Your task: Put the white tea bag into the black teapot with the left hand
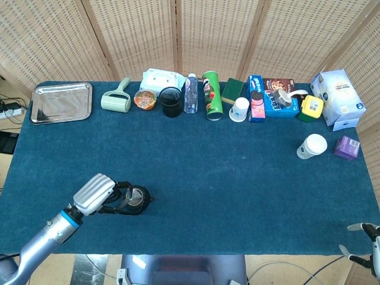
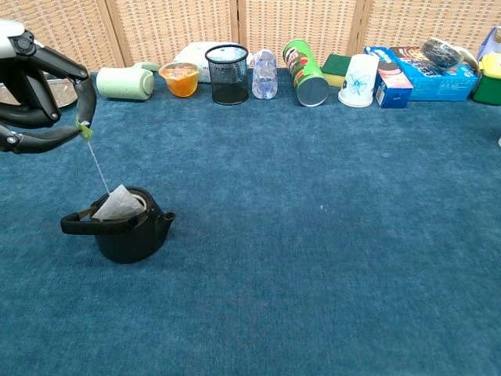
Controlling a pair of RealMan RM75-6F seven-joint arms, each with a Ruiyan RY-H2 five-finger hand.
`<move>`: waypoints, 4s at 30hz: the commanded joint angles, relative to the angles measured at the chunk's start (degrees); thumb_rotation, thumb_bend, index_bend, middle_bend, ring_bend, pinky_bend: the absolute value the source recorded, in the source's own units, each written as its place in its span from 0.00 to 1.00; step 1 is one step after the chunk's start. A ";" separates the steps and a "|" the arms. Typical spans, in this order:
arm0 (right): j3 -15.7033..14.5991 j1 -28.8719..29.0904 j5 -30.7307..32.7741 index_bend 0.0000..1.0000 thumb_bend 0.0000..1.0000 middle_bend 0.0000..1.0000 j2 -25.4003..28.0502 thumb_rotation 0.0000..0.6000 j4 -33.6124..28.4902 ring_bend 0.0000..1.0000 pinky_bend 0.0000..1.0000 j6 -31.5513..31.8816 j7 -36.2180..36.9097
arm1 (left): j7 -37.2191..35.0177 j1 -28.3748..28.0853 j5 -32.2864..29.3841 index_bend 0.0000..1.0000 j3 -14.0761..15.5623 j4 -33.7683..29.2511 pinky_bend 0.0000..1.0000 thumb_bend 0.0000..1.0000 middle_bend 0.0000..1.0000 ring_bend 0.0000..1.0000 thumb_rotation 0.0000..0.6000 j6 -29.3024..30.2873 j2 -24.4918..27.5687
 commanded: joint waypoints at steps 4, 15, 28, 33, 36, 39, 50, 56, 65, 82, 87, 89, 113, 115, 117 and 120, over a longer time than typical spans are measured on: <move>0.00 0.04 -0.21 0.41 0.22 0.41 -0.01 1.00 0.11 0.29 0.27 0.06 0.14 | 0.83 0.28 -0.24 0.61 0.44 0.23 0.93 0.48 1.00 0.99 1.00 0.10 0.49; -0.06 0.18 -0.50 0.41 0.22 0.41 0.14 1.00 -0.22 0.29 0.27 -0.01 -0.43 | 5.50 -0.23 -5.88 0.18 1.04 1.26 0.74 0.32 0.75 0.68 1.00 -5.07 1.88; 0.18 1.11 -0.82 0.41 0.22 0.41 0.57 1.00 -1.58 0.29 0.27 -0.63 -2.25 | 5.38 4.57 -6.53 0.08 1.18 2.52 0.43 0.26 0.40 0.26 1.00 1.92 2.74; 0.26 1.73 -0.90 0.41 0.22 0.41 0.83 1.00 -2.19 0.29 0.27 -1.28 -3.15 | 8.25 7.45 -6.52 0.13 1.63 4.78 0.41 0.26 0.40 0.25 1.00 5.75 2.87; 0.27 2.02 -0.82 0.41 0.22 0.41 0.97 1.00 -2.68 0.30 0.27 -1.68 -3.68 | 12.00 7.87 -7.20 0.22 2.01 5.36 0.43 0.27 0.47 0.34 1.00 5.19 2.98; 0.22 2.17 -0.81 0.41 0.22 0.41 0.99 1.00 -3.06 0.31 0.28 -1.82 -4.11 | 14.89 7.65 -7.70 0.30 1.69 5.46 0.51 0.30 0.62 0.50 1.00 4.49 2.78; -0.04 1.38 -0.30 0.41 0.22 0.43 1.08 1.00 -3.24 0.36 0.31 -0.91 -4.00 | 24.76 3.02 -10.54 0.41 0.17 3.29 0.88 0.48 1.00 1.00 1.00 -3.87 1.79; -0.07 1.09 -0.05 0.41 0.22 0.43 1.08 1.00 -2.87 0.36 0.31 -0.73 -3.33 | 28.58 -0.42 -13.50 0.41 -0.43 0.84 0.92 0.62 1.00 1.00 1.00 -10.06 2.43; 0.02 0.73 0.57 0.41 0.22 0.43 0.77 1.00 -1.64 0.36 0.31 -0.80 -1.88 | 32.45 -4.65 -19.97 0.42 -1.88 -0.40 0.92 0.63 1.00 1.00 1.00 -16.19 0.76; 0.23 0.13 1.69 0.41 0.22 0.43 0.29 1.00 0.61 0.36 0.31 -1.45 0.55 | 41.40 -11.69 -32.77 0.41 -0.47 -0.84 0.92 0.65 1.00 1.00 1.00 -22.67 -1.18; 0.27 0.10 1.89 0.41 0.22 0.44 0.09 1.00 1.13 0.36 0.32 -1.80 0.94 | 42.80 -13.06 -35.64 0.41 0.12 -0.71 0.92 0.65 1.00 1.00 1.00 -22.34 -2.23; 0.32 0.12 2.00 0.41 0.22 0.44 0.09 1.00 1.29 0.36 0.32 -1.98 1.06 | 43.12 -13.44 -36.26 0.41 0.27 -0.59 0.92 0.65 1.00 1.00 1.00 -21.94 -2.61; 0.71 -0.10 2.46 0.41 0.22 0.44 0.10 1.00 2.02 0.36 0.32 -2.37 1.93 | 44.73 -17.29 -41.63 0.41 2.63 0.68 0.92 0.64 1.00 1.00 1.00 -20.79 -5.84; 0.71 -0.16 2.41 0.41 0.22 0.44 0.16 1.00 1.99 0.36 0.32 -2.27 1.90 | 43.91 -16.97 -40.55 0.41 2.37 0.30 0.92 0.64 1.00 1.00 1.00 -19.85 -5.74; 0.71 -0.17 2.34 0.41 0.22 0.44 0.18 1.00 1.90 0.36 0.32 -2.22 1.84 | 42.67 -16.60 -39.20 0.41 2.01 -0.26 0.92 0.64 1.00 1.00 1.00 -19.17 -5.39; 0.72 -0.17 2.30 0.41 0.22 0.44 0.23 1.00 1.72 0.36 0.32 -2.20 1.68 | 41.34 -16.21 -37.44 0.41 1.80 -0.62 0.92 0.64 1.00 1.00 1.00 -18.67 -4.90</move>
